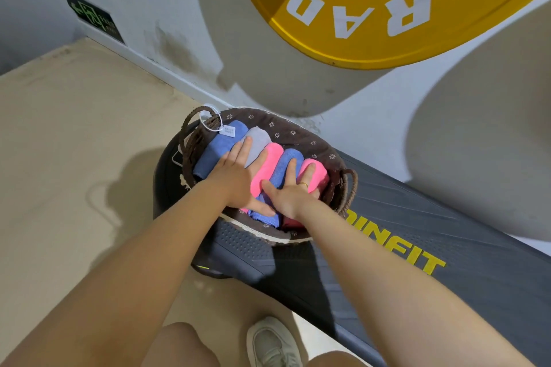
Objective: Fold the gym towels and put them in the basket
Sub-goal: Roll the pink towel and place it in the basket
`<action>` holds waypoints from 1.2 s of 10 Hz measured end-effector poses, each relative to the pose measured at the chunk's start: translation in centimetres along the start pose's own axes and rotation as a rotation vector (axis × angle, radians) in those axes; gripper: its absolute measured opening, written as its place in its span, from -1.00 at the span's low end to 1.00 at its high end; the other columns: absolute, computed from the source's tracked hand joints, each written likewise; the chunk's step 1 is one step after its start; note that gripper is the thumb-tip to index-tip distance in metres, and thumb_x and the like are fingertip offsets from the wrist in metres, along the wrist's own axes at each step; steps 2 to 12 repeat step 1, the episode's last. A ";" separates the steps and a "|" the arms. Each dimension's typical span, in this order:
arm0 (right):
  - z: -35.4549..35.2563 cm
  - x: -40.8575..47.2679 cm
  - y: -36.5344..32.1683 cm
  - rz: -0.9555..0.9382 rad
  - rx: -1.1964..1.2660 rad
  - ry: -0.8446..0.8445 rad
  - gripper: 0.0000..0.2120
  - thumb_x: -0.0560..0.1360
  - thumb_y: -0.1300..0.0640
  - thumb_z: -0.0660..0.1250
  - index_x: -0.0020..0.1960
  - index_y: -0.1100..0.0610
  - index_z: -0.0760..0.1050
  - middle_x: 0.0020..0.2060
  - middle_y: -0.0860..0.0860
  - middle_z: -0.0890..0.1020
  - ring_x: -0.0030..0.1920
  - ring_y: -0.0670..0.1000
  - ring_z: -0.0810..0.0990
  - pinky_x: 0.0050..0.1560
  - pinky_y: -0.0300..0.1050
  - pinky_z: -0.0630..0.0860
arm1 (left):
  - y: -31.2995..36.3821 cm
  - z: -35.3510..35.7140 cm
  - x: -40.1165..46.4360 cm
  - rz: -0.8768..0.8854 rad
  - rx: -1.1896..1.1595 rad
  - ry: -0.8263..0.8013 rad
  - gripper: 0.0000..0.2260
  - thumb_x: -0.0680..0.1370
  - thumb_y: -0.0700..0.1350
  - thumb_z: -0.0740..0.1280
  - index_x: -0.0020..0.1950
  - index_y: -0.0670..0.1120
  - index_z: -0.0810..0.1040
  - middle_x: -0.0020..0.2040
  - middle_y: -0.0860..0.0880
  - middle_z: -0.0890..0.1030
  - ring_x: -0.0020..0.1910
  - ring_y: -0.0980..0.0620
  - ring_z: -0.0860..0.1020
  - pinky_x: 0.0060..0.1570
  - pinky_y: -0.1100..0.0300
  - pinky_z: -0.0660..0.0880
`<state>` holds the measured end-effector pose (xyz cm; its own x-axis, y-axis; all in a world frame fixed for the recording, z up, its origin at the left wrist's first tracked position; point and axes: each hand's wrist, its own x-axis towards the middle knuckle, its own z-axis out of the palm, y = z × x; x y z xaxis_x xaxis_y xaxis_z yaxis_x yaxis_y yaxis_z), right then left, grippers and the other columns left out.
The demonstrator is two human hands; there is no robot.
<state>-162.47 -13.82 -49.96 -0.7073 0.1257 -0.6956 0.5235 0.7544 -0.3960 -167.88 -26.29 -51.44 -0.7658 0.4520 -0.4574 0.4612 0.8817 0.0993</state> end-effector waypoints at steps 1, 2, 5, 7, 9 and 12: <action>-1.9 -2.4 0.5 -0.163 0.002 0.131 -0.30 0.59 -0.15 0.02 0.53 0.17 -0.22 0.53 0.15 -0.15 0.52 0.21 -0.19 0.49 0.09 -0.16 | 0.0 -0.4 -2.6 0.048 -0.091 0.177 -0.08 0.35 0.44 0.12 0.53 -0.02 -0.12 0.54 -0.15 -0.16 0.53 -0.07 -0.12 0.47 -0.01 -0.08; -1.9 -2.4 0.5 -0.163 0.002 0.131 -0.30 0.59 -0.15 0.02 0.53 0.17 -0.22 0.53 0.15 -0.15 0.52 0.21 -0.19 0.49 0.09 -0.16 | 0.0 -0.4 -2.6 0.048 -0.091 0.177 -0.08 0.35 0.44 0.12 0.53 -0.02 -0.12 0.54 -0.15 -0.16 0.53 -0.07 -0.12 0.47 -0.01 -0.08; -1.9 -2.4 0.5 -0.163 0.002 0.131 -0.30 0.59 -0.15 0.02 0.53 0.17 -0.22 0.53 0.15 -0.15 0.52 0.21 -0.19 0.49 0.09 -0.16 | 0.0 -0.4 -2.6 0.048 -0.091 0.177 -0.08 0.35 0.44 0.12 0.53 -0.02 -0.12 0.54 -0.15 -0.16 0.53 -0.07 -0.12 0.47 -0.01 -0.08; -1.9 -2.4 0.5 -0.163 0.002 0.131 -0.30 0.59 -0.15 0.02 0.53 0.17 -0.22 0.53 0.15 -0.15 0.52 0.21 -0.19 0.49 0.09 -0.16 | 0.0 -0.4 -2.6 0.048 -0.091 0.177 -0.08 0.35 0.44 0.12 0.53 -0.02 -0.12 0.54 -0.15 -0.16 0.53 -0.07 -0.12 0.47 -0.01 -0.08; -1.9 -2.4 0.5 -0.163 0.002 0.131 -0.30 0.59 -0.15 0.02 0.53 0.17 -0.22 0.53 0.15 -0.15 0.52 0.21 -0.19 0.49 0.09 -0.16 | 0.0 -0.4 -2.6 0.048 -0.091 0.177 -0.08 0.35 0.44 0.12 0.53 -0.02 -0.12 0.54 -0.15 -0.16 0.53 -0.07 -0.12 0.47 -0.01 -0.08; -1.9 -2.4 0.5 -0.163 0.002 0.131 -0.30 0.59 -0.15 0.02 0.53 0.17 -0.22 0.53 0.15 -0.15 0.52 0.21 -0.19 0.49 0.09 -0.16 | 0.0 -0.4 -2.6 0.048 -0.091 0.177 -0.08 0.35 0.44 0.12 0.53 -0.02 -0.12 0.54 -0.15 -0.16 0.53 -0.07 -0.12 0.47 -0.01 -0.08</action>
